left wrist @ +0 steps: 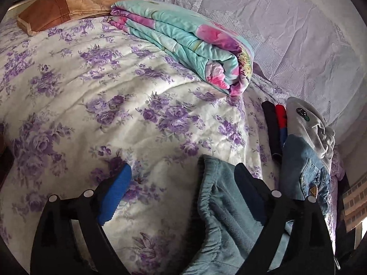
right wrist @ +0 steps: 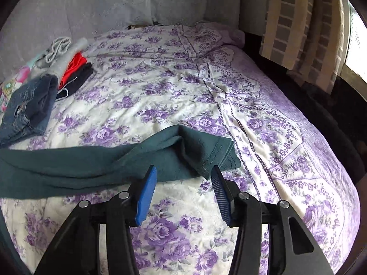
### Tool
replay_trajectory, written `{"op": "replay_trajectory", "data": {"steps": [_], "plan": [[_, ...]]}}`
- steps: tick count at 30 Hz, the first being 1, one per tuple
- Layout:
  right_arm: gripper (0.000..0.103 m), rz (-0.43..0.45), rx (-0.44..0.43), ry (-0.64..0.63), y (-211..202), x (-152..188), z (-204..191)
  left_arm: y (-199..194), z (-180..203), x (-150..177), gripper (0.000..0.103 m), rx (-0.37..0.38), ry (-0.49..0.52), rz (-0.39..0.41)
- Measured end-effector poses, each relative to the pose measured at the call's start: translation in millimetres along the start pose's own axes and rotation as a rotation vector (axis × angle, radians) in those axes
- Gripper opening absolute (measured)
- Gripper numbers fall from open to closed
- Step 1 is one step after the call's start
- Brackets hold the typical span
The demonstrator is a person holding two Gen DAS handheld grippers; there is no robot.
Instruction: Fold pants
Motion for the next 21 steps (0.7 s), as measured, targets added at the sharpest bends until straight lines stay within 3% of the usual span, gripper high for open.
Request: {"op": "replay_trajectory", "data": {"steps": [4,7,8,11,12,15,17,21], "plan": [[0.049,0.001,-0.025,-0.103,1.6,-3.0,-28.1,0.5,-1.6,0.4,0.09,0.008,-0.015,-0.004],[0.049,-0.004,-0.058,-0.153,17.1,-25.7,-56.8,0.2,-2.1,0.1,0.09,0.011,-0.018,-0.003],[0.047,0.009,-0.078,-0.126,22.8,-40.2,-61.5,0.2,-2.5,-0.1,0.09,0.012,-0.019,-0.002],[0.048,0.041,-0.072,0.176,39.8,-80.3,-38.0,-0.3,-4.1,-0.5,0.09,0.021,-0.03,0.001],[0.05,0.039,-0.08,0.205,42.7,-84.2,-36.7,-0.8,-4.9,-0.7,0.09,0.024,-0.034,0.004],[0.049,0.057,-0.078,0.127,31.2,-74.8,-45.6,-1.8,-6.8,-1.1,0.091,0.033,-0.048,0.008],[0.049,0.063,-0.063,0.137,20.5,-60.6,-30.0,-1.0,-7.1,-1.1,0.091,0.036,-0.052,0.006],[0.049,0.015,-0.125,0.157,9.2,-26.5,-8.6,0.3,-6.2,-0.8,0.092,0.036,-0.048,0.002]]}}
Point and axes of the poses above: each gripper's, at about its wrist camera, not at the fingertips, and y roughly the way its jaws point, z to its right, x to its underside, the point moved 6 cm from there along y, roughly the way its jaws point, and after that the axes turned 12 degrees about x, right-handed, at the moved point
